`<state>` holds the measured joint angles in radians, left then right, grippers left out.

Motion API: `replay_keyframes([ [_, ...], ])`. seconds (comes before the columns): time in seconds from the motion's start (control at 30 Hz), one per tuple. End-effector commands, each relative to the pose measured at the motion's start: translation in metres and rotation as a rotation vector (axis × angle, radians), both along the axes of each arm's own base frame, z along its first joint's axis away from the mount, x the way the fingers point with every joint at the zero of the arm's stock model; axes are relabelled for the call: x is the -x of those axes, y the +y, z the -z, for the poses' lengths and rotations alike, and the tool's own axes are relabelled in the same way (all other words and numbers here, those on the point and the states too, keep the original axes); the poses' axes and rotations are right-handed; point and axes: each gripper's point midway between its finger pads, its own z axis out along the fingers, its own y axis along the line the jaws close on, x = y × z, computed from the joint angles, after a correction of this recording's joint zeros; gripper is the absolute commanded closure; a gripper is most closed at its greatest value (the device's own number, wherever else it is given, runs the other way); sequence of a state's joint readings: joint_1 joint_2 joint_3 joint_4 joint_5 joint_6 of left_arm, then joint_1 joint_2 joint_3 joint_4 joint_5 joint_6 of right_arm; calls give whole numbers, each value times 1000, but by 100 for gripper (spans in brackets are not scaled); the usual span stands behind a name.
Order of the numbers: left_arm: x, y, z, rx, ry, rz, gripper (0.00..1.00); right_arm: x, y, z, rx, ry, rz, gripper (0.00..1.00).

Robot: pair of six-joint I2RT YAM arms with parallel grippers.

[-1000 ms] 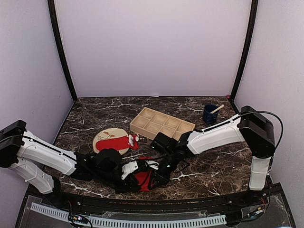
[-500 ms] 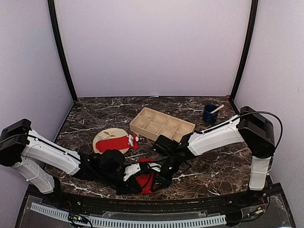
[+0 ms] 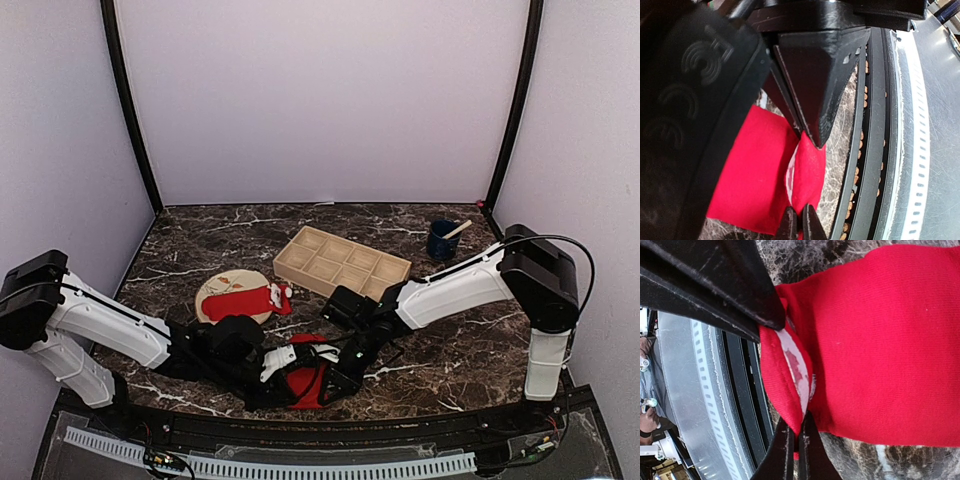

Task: Roll the socks
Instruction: Roll the sock at the center of the board.

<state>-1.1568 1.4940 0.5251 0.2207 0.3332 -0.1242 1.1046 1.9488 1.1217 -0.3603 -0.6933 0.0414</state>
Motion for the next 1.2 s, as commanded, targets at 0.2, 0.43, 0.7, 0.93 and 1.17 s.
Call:
replay_keyframes([
  [0.2, 7, 6, 8, -41, 41, 0, 100, -5, 5, -1, -38, 13, 18, 97],
  [0.43, 6, 6, 9, -44, 40, -3, 100, -8, 0, 4, -19, 17, 39, 77],
  [0.7, 2, 7, 8, -39, 24, -26, 100, -12, -10, 6, -17, 28, 83, 69],
  [0.93, -1, 5, 5, -27, 19, -40, 100, -14, -20, 6, -19, 38, 124, 69],
  [1.17, -5, 3, 1, -9, 35, -49, 100, -17, -29, 1, -38, 38, 166, 69],
])
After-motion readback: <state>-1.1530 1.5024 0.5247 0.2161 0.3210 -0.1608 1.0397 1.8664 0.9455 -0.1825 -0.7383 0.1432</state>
